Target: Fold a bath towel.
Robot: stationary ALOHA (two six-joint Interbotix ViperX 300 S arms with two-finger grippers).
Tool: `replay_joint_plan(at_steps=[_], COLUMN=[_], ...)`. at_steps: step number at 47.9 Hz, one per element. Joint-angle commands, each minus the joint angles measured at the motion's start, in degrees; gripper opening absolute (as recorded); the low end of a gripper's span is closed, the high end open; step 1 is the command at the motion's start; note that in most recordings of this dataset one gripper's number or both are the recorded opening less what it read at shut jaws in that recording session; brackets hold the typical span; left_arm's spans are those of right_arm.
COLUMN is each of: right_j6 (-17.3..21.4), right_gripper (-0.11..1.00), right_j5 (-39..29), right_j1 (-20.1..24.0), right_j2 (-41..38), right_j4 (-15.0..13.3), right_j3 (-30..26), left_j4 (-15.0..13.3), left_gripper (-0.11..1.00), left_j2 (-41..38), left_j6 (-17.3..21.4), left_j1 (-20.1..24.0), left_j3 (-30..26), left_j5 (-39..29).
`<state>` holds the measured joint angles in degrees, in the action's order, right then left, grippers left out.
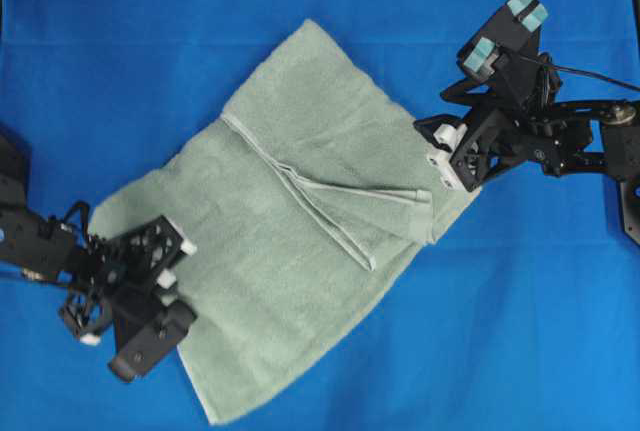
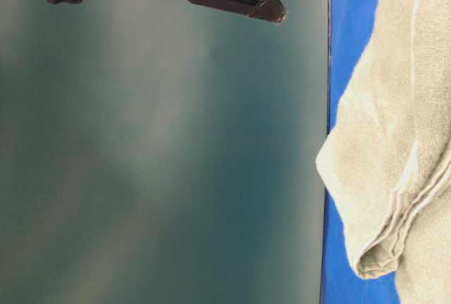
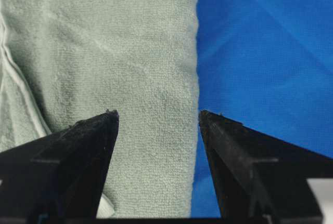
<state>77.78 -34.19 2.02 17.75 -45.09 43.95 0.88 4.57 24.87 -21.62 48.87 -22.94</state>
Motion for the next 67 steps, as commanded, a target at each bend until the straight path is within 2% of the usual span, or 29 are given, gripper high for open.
replay_joint_plan(at_steps=[1, 10, 16, 27, 36, 44, 50, 64, 67], right_j6=[-0.1, -0.1, -0.1, -0.1, -0.1, 0.0, 0.1, 0.1, 0.1], right_gripper=[0.64, 0.64, 0.64, 0.64, 0.64, 0.64, 0.64, 0.64, 0.64], right_j5=[0.2, 0.1, -1.3, -5.1, -7.0, -8.9, -8.8, -8.8, -8.8], right_j1=[0.1, 0.7, 1.1, 1.3, 1.3, 1.3, 1.3, 1.3, 1.3], right_j2=[0.3, 0.3, 1.3, 5.1, 8.3, 10.4, 10.9, 10.8, 10.8], right_j4=[-0.3, -0.3, -0.3, -0.1, -0.4, -0.3, -0.3, -0.3, -0.4], right_j3=[-0.5, -0.4, 0.4, 3.3, 5.9, 8.0, 8.9, 9.4, 9.4], left_j4=[0.1, 0.3, 0.9, 0.8, 0.4, -1.1, -1.5, -1.7, -1.7], left_gripper=[0.09, 0.09, 0.09, 0.09, 0.09, 0.09, 0.09, 0.10, 0.22], left_j2=[3.3, 7.8, 7.7, 1.3, -7.2, -16.2, -20.7, -22.7, -22.6], left_j6=[1.3, 6.2, 12.1, 25.4, 32.7, 33.9, 33.6, 33.4, 33.8], left_j1=[1.1, 5.0, 10.8, 20.7, 27.3, 31.8, 32.3, 32.3, 32.2], left_j3=[-2.2, -7.9, -12.0, -21.4, -31.2, -39.8, -43.5, -44.5, -44.3], left_j5=[-3.3, -7.1, -7.0, -3.6, 0.7, 0.8, -0.3, -4.9, -4.9])
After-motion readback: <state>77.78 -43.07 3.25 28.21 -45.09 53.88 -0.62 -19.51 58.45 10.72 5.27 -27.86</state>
